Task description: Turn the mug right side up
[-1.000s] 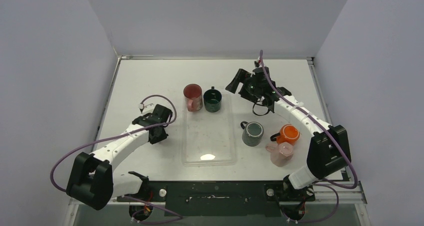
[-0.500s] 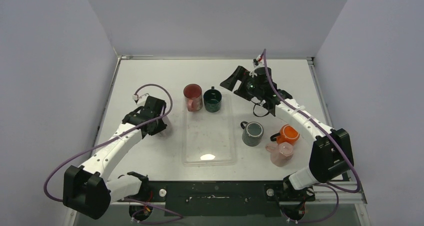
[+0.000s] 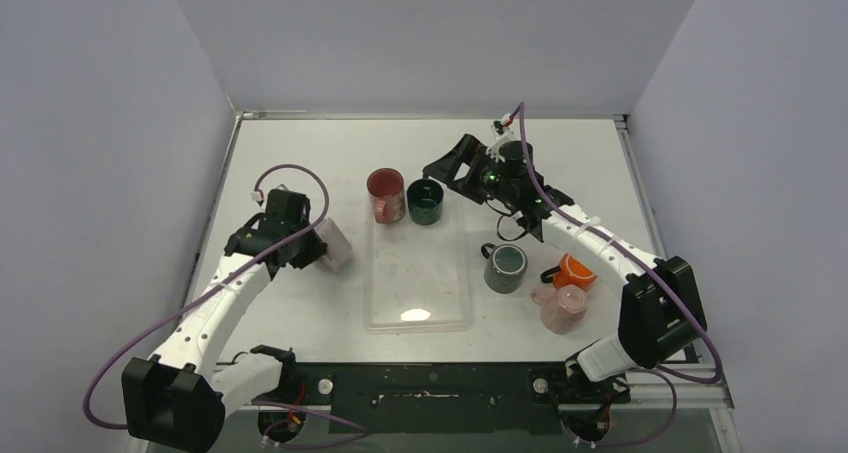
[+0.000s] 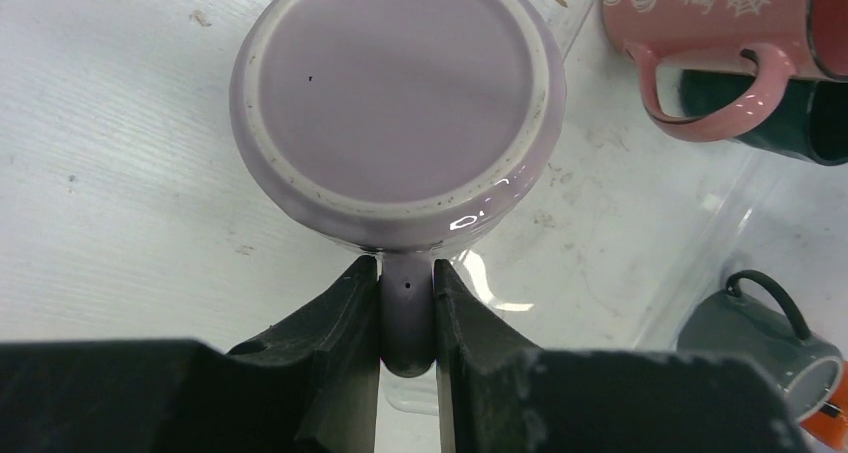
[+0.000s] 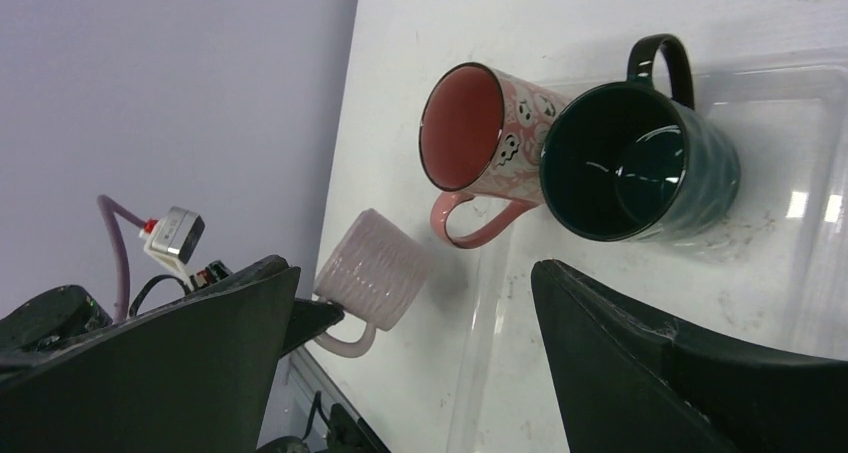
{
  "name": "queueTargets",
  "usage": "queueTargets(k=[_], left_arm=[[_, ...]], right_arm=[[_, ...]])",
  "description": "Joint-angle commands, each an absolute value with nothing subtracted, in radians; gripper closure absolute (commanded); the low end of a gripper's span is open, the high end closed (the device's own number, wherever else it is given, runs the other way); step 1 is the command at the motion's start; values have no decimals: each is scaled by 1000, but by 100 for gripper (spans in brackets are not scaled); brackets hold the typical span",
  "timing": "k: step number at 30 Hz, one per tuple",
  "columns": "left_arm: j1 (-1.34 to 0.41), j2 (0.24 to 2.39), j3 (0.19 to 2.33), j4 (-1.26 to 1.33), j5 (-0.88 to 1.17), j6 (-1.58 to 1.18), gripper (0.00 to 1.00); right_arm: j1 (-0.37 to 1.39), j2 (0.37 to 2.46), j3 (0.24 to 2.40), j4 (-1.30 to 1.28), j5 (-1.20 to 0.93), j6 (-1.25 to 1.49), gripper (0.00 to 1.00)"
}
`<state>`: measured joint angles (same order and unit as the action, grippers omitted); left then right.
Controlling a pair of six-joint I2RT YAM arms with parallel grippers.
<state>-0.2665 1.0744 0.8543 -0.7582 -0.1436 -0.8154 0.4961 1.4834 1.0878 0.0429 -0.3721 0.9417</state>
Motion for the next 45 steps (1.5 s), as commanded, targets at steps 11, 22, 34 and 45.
queueTargets(k=[11, 22, 34, 45], left_arm=[[-173, 965, 975, -608, 244, -920, 100], [-131, 928, 1032, -578, 305, -977, 100], [-126, 909, 1058, -489, 277, -1081, 100], [-124, 914, 1055, -435, 307, -1122, 100]], right_arm=[[621, 1461, 952, 446, -371, 1286, 10], [759, 1523, 898, 717, -289, 1556, 18], [859, 1483, 834, 692, -172, 1739, 21], [894, 1480, 791, 677, -179, 1897, 22]])
